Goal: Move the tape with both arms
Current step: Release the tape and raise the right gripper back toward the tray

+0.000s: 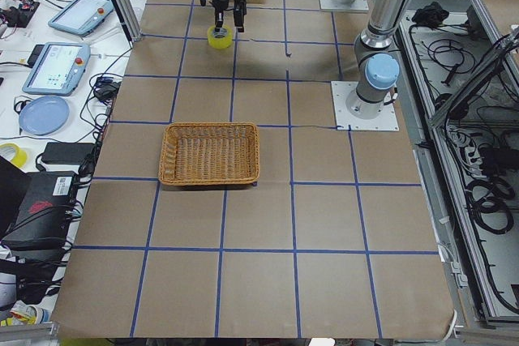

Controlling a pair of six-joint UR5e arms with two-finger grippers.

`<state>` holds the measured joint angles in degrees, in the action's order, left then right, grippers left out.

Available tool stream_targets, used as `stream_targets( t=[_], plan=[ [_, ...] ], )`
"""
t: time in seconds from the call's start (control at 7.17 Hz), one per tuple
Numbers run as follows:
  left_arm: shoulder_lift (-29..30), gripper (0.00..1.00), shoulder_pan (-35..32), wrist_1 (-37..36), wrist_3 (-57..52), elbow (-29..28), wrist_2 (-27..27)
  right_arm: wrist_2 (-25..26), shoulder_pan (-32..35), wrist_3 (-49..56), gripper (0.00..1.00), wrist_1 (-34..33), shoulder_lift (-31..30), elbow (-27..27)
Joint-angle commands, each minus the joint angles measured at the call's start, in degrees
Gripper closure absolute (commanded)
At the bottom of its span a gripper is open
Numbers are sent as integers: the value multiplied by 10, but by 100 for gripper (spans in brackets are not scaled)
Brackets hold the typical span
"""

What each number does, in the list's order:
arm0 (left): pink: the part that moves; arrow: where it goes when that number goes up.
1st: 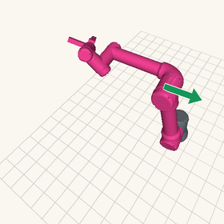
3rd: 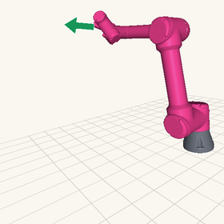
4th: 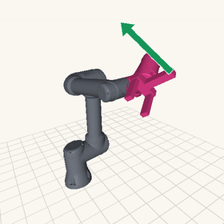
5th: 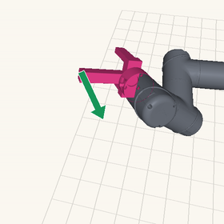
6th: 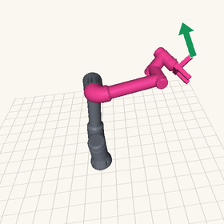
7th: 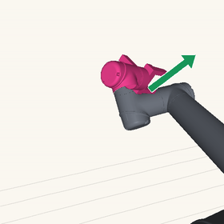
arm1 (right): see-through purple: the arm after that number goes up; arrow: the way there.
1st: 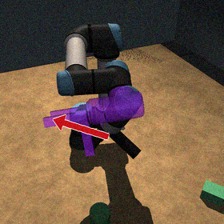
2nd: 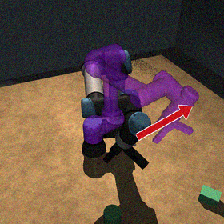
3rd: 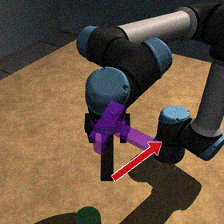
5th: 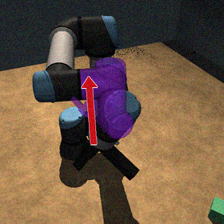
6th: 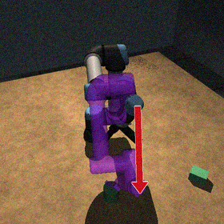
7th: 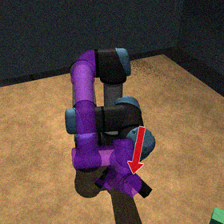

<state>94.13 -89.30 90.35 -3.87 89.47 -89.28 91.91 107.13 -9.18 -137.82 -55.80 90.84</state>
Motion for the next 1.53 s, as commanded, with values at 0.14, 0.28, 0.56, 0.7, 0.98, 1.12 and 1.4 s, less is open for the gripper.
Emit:
stream_targets(
  t=[0.14,0.28,0.56,0.7,0.98,1.12,1.4],
  plan=[
    [3,0,-2,-2,-1,-5,11,-3,-30,7,0,168,-116,-14],
    [5,0,-4,-10,0,-9,31,-3,-49,11,0,239,-168,-9],
    [28,0,-12,-116,11,-1,61,2,-74,33,0,373,-250,-11],
    [41,0,-23,-168,20,-1,70,2,-100,57,0,416,-283,-11],
    [96,0,-60,-281,50,16,96,-4,-134,85,0,473,-336,-6],
    [128,0,-95,-316,69,18,96,-10,-134,85,0,462,-341,-6],
    [192,0,-119,-352,75,18,97,-10,-133,79,0,453,-339,-28]
  ],
)
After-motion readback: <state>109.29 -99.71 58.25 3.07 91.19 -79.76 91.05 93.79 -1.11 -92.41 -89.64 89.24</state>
